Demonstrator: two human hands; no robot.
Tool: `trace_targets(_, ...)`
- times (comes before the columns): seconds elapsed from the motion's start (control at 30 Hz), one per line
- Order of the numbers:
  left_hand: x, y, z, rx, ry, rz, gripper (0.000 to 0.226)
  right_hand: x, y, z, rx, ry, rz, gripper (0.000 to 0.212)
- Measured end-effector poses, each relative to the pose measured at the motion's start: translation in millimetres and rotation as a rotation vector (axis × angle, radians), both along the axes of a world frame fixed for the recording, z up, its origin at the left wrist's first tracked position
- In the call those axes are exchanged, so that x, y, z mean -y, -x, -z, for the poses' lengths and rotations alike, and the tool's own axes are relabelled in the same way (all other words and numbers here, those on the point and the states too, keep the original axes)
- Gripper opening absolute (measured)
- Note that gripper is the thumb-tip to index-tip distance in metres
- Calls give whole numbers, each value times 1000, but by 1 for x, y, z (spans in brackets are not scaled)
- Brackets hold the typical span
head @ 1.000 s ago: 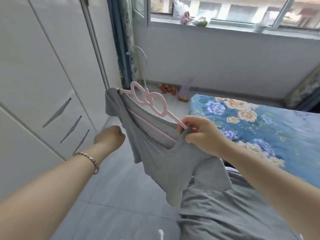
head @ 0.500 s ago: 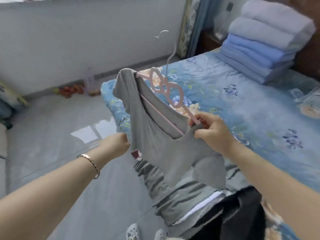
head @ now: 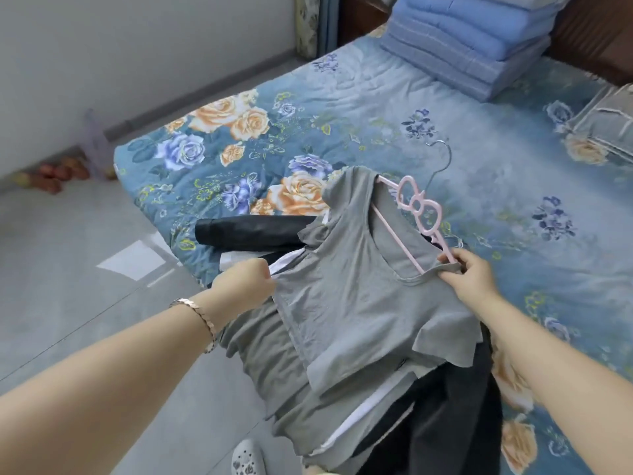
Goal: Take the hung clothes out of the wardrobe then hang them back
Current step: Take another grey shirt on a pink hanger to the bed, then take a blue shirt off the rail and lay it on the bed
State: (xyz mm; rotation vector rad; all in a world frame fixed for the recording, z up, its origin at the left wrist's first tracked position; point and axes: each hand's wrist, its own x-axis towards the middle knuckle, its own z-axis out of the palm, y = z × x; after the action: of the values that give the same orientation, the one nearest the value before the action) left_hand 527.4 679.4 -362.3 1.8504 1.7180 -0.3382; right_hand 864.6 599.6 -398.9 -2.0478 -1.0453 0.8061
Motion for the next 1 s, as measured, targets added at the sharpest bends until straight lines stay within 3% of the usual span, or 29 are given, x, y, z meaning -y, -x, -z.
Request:
trace_targets(0.2,-38,-62,45,-21,-12,-15,21,-27,-81,92,48,194,120,23)
trace_targets(0.4,-56,-90,83,-15,43,-63,22,-46,-133,137,114,324,208,26)
trace_targets(0.5,-61,-94,92,-2,53,-75,20,-54,-151,147,354,509,234,43)
trace_targets(0.57,-62,-92,93,14,58,-96,17,-62,-145,144,489,621,187,43)
trace_targets(0.63,-63,-84,92,3,66,-113,18,-76,-123,140,475,611,38,35)
trace_targets(0.77,-59,-54,75,-37,64,-158,21,-111,-37,123,388,687,-507,27)
trace_targets(0.87,-46,-20,53,-57,53,-230,22,-129,52,96,506,762,-875,30)
trace_targets(1.0,-11,42,11,-73,26,-343,22,-133,181,44,592,677,-1166,28)
